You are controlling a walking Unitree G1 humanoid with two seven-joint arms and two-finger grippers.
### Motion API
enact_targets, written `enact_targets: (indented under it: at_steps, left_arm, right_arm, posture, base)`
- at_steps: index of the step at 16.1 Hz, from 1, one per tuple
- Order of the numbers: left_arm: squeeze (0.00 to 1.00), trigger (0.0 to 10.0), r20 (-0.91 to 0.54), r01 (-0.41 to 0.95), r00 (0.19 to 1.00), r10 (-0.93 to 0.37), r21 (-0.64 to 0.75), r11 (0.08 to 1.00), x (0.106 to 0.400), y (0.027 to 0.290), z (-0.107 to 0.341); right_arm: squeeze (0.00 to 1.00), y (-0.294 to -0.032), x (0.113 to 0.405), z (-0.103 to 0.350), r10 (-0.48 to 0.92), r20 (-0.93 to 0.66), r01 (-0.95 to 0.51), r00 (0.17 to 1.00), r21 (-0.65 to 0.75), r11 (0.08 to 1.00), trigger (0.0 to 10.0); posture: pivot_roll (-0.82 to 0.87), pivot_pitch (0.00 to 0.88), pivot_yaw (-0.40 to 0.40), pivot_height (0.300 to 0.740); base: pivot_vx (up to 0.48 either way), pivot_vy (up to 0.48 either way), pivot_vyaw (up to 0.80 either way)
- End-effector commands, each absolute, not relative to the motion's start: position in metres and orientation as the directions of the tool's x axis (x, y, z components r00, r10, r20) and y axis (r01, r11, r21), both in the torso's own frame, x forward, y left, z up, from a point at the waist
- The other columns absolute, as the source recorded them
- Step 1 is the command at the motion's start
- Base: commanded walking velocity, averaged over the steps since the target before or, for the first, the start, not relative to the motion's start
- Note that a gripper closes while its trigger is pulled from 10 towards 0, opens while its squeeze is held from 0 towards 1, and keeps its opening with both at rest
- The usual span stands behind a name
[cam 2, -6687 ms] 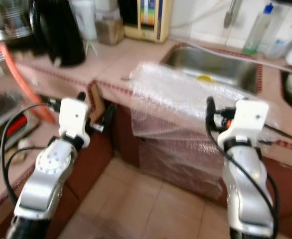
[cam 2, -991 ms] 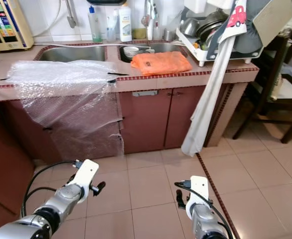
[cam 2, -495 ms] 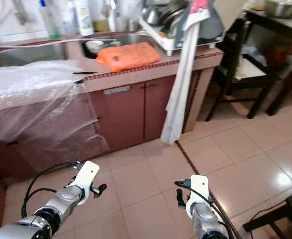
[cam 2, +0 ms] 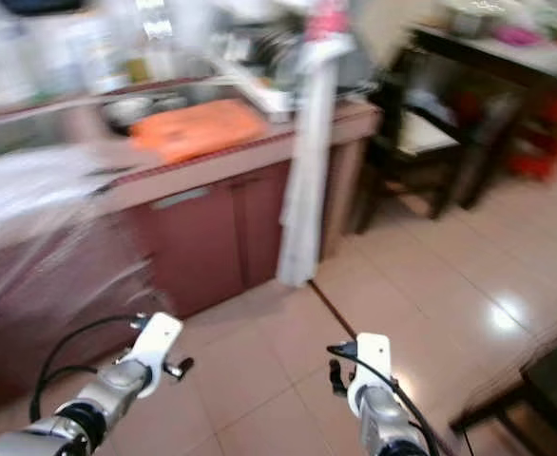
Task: Kitchen organization
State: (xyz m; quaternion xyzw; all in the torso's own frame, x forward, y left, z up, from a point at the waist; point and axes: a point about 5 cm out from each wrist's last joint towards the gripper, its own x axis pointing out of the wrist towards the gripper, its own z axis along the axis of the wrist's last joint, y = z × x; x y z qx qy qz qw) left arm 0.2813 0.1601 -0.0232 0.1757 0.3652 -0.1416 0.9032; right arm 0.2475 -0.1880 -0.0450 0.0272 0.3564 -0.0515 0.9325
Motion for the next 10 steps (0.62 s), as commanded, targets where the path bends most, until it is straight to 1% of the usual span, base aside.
enact_targets:
  at_steps: [1, 5, 7, 8, 10]
  left_arm:
    - [0.00, 10.0, -0.710, 0.404, 0.689, -0.146, 0.210, 0.890, 0.2807, 0.1533, -0.0240]
    - [0.00, 10.0, -0.712, 0.407, 0.687, -0.146, 0.210, 0.889, 0.2800, 0.1530, -0.0246]
    - [0.00, 10.0, -0.713, 0.409, 0.686, -0.146, 0.212, 0.888, 0.2800, 0.1527, -0.0247]
    - [0.00, 10.0, -0.712, 0.409, 0.687, -0.146, 0.212, 0.888, 0.2800, 0.1527, -0.0246]
    - [0.00, 10.0, -0.712, 0.408, 0.687, -0.145, 0.213, 0.888, 0.2799, 0.1530, -0.0247]
  right_arm:
    - [0.00, -0.1928, 0.2471, -0.0448, -0.092, -0.672, 0.133, 0.735, 0.010, 0.991, 10.0]
    - [0.00, -0.1925, 0.2470, -0.0449, -0.091, -0.672, 0.135, 0.735, 0.014, 0.991, 10.0]
    - [0.00, -0.1926, 0.2469, -0.0450, -0.091, -0.672, 0.137, 0.735, 0.016, 0.990, 10.0]
    - [0.00, -0.1925, 0.2471, -0.0449, -0.091, -0.672, 0.139, 0.735, 0.018, 0.990, 10.0]
    - [0.00, -0.1924, 0.2471, -0.0449, -0.092, -0.671, 0.141, 0.735, 0.019, 0.990, 10.0]
  posture:
    - [-0.07, 0.013, 0.017, 0.740]
    - [-0.07, 0.015, 0.018, 0.740]
    - [-0.07, 0.015, 0.020, 0.740]
    - [-0.07, 0.016, 0.021, 0.740]
    - [-0.07, 0.016, 0.019, 0.740]
  base:
    - [0.292, 0.000, -0.63]
    - [0.294, 0.000, -0.58]
    - [0.287, 0.000, -0.43]
    - [0.266, 0.000, 0.00]
    - [0.000, 0.000, 0.00]
